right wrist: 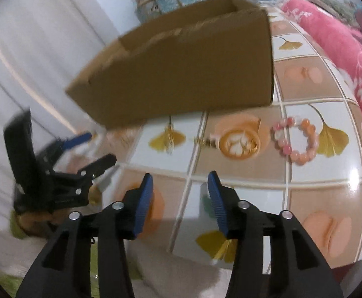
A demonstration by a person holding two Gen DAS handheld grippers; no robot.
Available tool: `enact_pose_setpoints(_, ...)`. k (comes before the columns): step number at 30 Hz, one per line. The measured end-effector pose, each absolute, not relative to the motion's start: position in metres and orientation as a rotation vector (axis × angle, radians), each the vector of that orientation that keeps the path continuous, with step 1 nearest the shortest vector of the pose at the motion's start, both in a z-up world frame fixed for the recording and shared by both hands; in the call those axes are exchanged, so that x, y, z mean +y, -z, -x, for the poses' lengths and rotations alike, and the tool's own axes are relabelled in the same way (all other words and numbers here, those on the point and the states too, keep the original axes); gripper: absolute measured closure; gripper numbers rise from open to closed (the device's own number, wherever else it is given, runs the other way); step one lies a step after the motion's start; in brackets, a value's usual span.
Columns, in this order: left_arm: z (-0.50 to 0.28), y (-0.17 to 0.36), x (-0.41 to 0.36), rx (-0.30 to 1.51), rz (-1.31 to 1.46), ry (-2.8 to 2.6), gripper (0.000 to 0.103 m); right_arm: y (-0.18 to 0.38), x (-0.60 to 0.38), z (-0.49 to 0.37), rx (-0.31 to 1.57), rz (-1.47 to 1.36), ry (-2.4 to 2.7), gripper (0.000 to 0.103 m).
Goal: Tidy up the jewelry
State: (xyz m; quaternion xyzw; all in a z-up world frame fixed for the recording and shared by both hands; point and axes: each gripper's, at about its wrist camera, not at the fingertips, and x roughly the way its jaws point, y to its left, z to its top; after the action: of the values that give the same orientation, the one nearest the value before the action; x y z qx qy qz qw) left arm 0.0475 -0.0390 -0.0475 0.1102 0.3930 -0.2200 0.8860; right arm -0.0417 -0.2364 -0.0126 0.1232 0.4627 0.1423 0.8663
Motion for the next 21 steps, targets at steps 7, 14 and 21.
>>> enact_pose_setpoints(7, -0.054, 0.058, -0.037, 0.875, -0.198, 0.464, 0.008, 0.011, -0.222, 0.049, 0.907, -0.155, -0.303, 0.054)
enact_pose_setpoints(14, -0.057, 0.055, -0.036, 0.887, -0.212, 0.477, 0.008, 0.011, -0.216, 0.035, 0.888, -0.18, -0.348, 0.054)
enact_pose_setpoints(21, -0.061, 0.054, -0.038, 0.928, -0.211, 0.458, 0.008, 0.014, -0.21, 0.027, 0.906, -0.198, -0.368, 0.054)
